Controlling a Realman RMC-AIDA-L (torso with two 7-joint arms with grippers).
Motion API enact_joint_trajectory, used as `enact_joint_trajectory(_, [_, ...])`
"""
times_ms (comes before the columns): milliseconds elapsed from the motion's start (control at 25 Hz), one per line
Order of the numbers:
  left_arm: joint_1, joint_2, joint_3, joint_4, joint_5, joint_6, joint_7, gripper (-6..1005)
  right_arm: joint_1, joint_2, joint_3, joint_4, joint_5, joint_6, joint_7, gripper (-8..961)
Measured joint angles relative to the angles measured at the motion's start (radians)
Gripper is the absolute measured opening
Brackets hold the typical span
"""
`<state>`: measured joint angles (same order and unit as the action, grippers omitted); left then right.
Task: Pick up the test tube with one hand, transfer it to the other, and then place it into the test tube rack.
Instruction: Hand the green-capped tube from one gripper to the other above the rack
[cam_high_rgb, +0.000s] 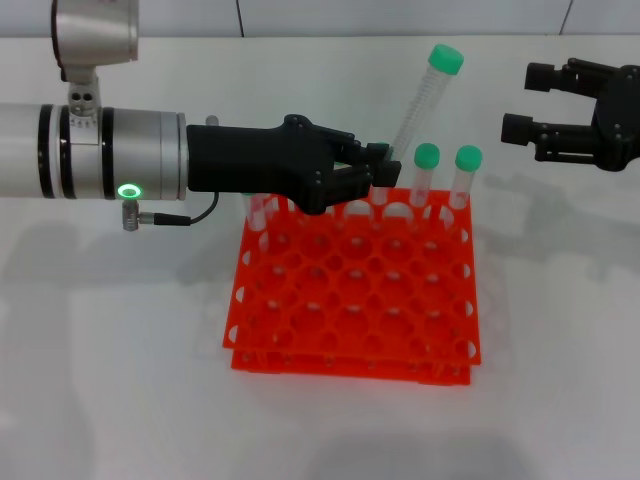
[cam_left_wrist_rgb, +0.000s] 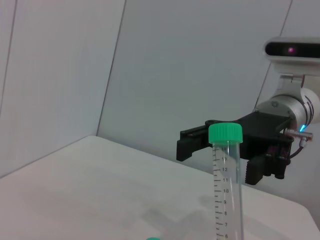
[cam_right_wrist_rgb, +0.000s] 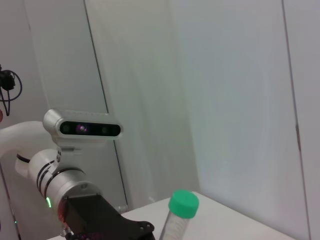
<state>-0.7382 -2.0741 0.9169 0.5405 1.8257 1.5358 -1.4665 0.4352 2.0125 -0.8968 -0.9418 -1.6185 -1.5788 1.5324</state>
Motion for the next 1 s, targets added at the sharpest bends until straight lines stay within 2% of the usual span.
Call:
enact_joint_trajectory(240, [0.001, 0.0, 0.001, -0.001, 0.001, 0.0, -0.001, 191, 0.011, 0.001, -0.007, 0.006, 0.007, 0.0, 0.0, 820])
enact_joint_trajectory(1000, [0.0, -0.001, 0.0, -0.002, 0.0, 0.002, -0.005, 191, 0.063, 0.003, -0.122, 0.01, 0.091, 0.013, 0.001, 807])
